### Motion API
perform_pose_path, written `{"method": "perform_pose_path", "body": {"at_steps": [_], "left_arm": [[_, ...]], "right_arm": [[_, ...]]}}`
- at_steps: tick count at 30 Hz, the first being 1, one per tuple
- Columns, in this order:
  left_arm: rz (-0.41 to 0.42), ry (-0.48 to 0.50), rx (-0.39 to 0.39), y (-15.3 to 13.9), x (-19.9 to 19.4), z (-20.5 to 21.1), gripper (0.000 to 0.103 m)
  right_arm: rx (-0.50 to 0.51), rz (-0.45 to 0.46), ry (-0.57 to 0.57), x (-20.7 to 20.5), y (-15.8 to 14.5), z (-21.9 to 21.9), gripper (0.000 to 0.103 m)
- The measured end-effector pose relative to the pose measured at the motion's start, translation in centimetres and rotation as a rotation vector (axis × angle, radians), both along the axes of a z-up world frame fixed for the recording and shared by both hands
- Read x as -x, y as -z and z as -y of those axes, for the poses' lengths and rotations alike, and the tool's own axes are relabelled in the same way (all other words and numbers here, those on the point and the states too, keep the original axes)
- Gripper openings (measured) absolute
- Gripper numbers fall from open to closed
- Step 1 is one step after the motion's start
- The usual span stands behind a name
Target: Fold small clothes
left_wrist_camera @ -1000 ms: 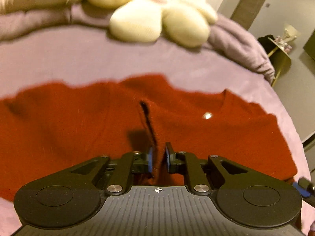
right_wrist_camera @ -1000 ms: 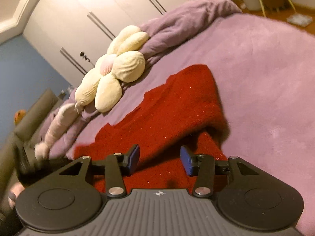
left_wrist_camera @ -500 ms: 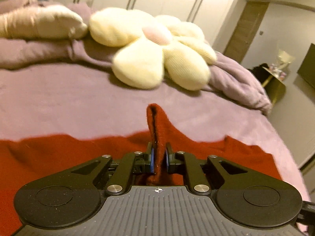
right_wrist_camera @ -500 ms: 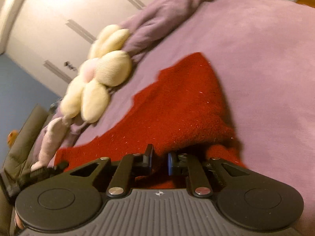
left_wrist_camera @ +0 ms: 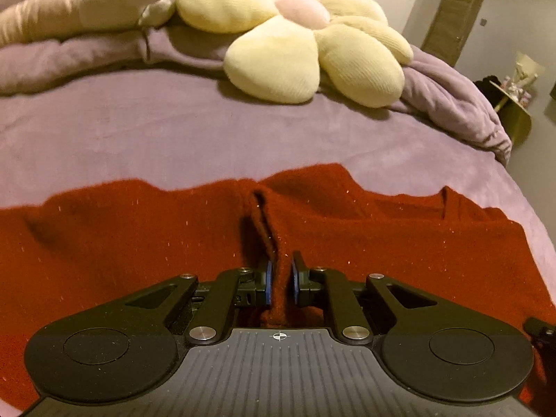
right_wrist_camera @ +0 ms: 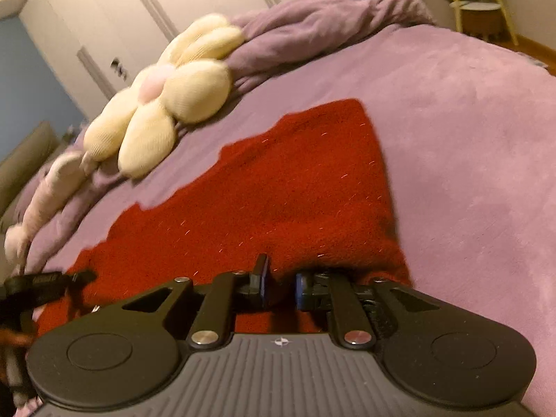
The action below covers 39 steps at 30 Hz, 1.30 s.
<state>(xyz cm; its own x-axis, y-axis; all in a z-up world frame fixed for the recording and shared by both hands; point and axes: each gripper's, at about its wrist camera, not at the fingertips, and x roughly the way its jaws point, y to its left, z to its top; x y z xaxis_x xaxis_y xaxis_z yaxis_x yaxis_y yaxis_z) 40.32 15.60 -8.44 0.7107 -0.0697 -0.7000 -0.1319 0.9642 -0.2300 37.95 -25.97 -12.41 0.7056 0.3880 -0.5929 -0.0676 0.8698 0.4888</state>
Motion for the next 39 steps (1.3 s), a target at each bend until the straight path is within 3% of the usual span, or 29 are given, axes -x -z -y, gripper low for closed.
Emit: {"method": "perform_pose_path", "body": {"at_steps": [5, 7, 11, 14, 16, 18, 21, 25, 27, 30, 34, 37, 39], "left_arm": [[-0.008, 0.003, 0.013, 0.2, 0.2, -0.3, 0.013], [-0.016, -0.007, 0.019, 0.4, 0.2, -0.2, 0.013], [-0.003, -0.003, 0.022, 0.0, 0.3, 0.0, 0.013], [-0.01, 0.005, 0.027, 0.1, 0.2, -0.3, 0.013], [-0.017, 0.005, 0.026, 0.4, 0.0, -0.3, 0.013], [-0.02, 0.004, 0.025, 0.7, -0.3, 0.0, 0.013], [-0.018, 0.01, 0.012, 0.8, -0.4, 0.3, 0.014], [-0.022, 0.002, 0.041, 0.8, 0.0, -0.4, 0.018], [-0.029, 0.02, 0.065, 0.7, 0.1, -0.6, 0.02], [-0.05, 0.04, 0.034, 0.8, -0.1, -0.3, 0.019], [-0.065, 0.012, -0.014, 1.1, -0.5, 0.1, 0.017], [-0.066, 0.009, -0.048, 1.1, -0.4, 0.7, 0.024], [-0.075, 0.024, -0.059, 0.8, 0.0, 1.1, 0.04]], "right_arm": [[0.002, 0.116, -0.106, 3.4, -3.5, -0.1, 0.022], [0.046, 0.175, -0.092, 3.7, -4.5, -0.5, 0.023], [0.244, 0.136, -0.043, 0.7, -3.7, -2.0, 0.022], [0.406, 0.064, -0.06, -1.2, -1.3, -3.6, 0.01], [0.497, 0.102, -0.068, -1.4, -0.3, -4.2, 0.009], [0.568, 0.108, -0.029, -2.0, 0.0, -4.7, 0.0], [0.544, 0.084, 0.014, -3.2, 0.3, -4.2, 0.0], [0.652, 0.097, -0.036, -2.8, -0.4, -6.3, 0.0], [0.583, 0.122, -0.068, -1.9, -1.2, -6.4, 0.002], [0.51, 0.12, -0.136, -0.5, -1.4, -7.0, 0.004], [0.617, 0.146, -0.163, -0.4, -0.3, -8.6, 0.004], [0.641, 0.171, -0.149, -0.6, 0.5, -8.8, 0.004], [0.637, 0.18, -0.133, -0.4, 0.4, -8.9, 0.004]]}}
